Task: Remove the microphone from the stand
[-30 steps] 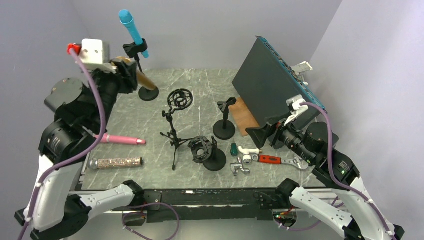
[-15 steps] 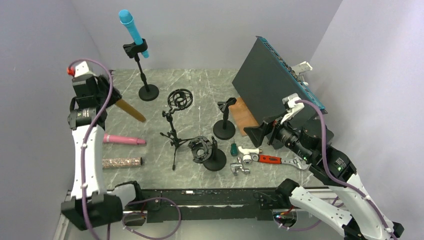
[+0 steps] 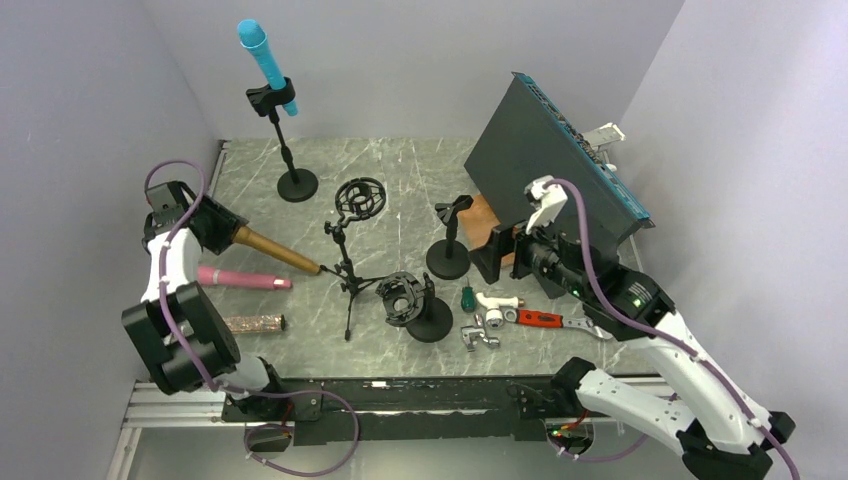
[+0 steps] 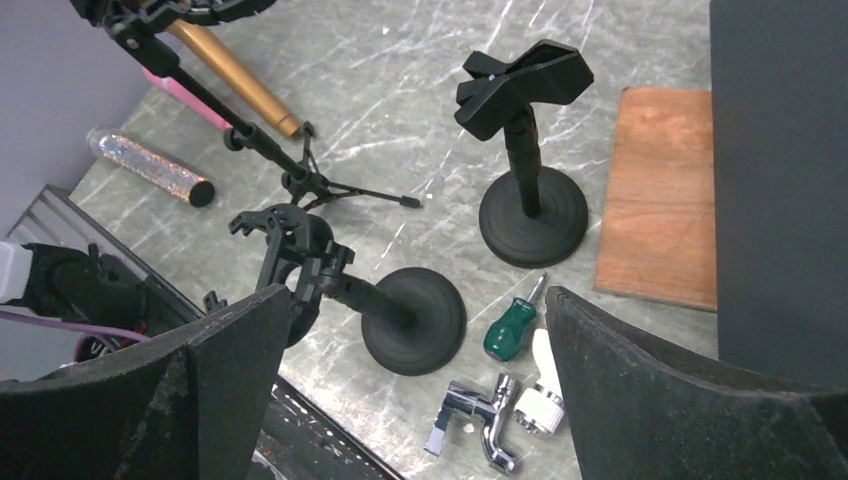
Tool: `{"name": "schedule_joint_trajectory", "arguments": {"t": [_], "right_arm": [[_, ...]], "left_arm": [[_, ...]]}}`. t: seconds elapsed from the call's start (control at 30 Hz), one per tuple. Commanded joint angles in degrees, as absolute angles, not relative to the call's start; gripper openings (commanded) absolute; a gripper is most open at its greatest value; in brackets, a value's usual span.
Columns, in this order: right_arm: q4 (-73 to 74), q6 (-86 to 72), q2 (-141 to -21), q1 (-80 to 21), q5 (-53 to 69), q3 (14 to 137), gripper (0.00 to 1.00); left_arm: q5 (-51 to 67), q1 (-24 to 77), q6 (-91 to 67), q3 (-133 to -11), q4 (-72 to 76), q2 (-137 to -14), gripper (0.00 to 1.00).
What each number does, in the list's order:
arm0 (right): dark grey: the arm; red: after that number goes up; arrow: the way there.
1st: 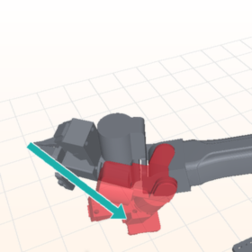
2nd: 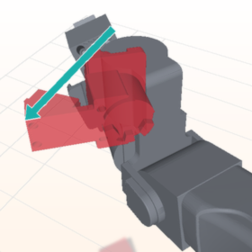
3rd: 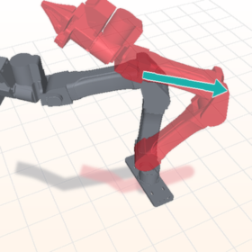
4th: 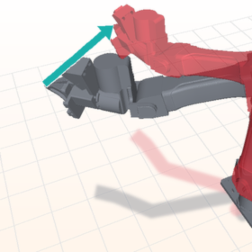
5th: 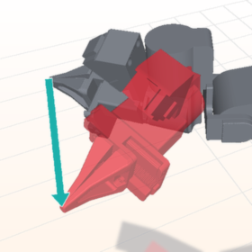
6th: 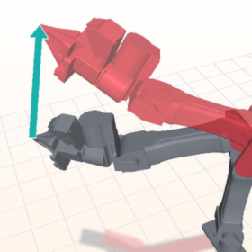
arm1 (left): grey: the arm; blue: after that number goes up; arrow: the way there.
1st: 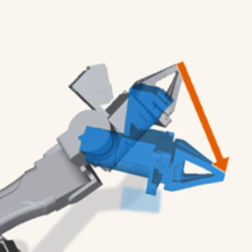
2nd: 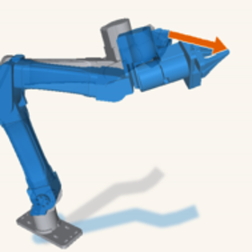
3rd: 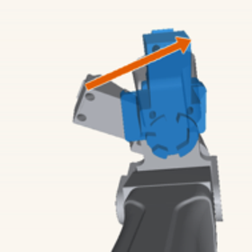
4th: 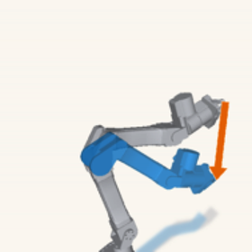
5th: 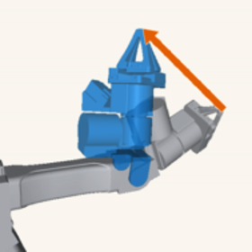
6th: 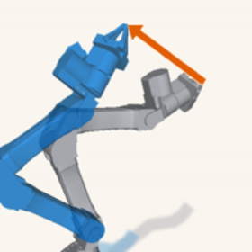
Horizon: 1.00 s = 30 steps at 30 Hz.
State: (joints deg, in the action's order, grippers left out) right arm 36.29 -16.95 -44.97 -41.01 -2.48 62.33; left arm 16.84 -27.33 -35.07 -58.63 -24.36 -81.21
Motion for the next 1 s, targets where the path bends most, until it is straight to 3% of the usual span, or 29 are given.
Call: {"name": "schedule_joint_trajectory", "arguments": {"t": [0.0, 0.43, 0.73, 0.83, 0.97], "right_arm": [[32.16, -18.53, -47.97, -41.04, -1.04, 64.23, 1.0], [29.95, -24.92, -57.53, -41.41, 1.18, 71.03, 1.0], [30.06, -27.67, -54.44, -42.18, -2.45, 69.86, 1.0], [30.24, -28.18, -52.4, -42.16, -3.4, 67.8, 1.0], [29.24, -27.77, -50.99, -42.14, -2.76, 66.05, 1.0]], "left_arm": [[11.65, -28.7, -32.28, -61.62, -24.24, -84.44, 0.0], [6.2, -30.76, -32.65, -63.37, -24.94, -95.71, 0.0], [1.7, -30.23, -36.14, -58.81, -22.93, -93.82, 0.36], [0.63, -30.23, -36.43, -57.49, -22.48, -92.8, 0.38], [0.38, -30.23, -36.17, -57.37, -23.57, -92.91, 0.51]]}}
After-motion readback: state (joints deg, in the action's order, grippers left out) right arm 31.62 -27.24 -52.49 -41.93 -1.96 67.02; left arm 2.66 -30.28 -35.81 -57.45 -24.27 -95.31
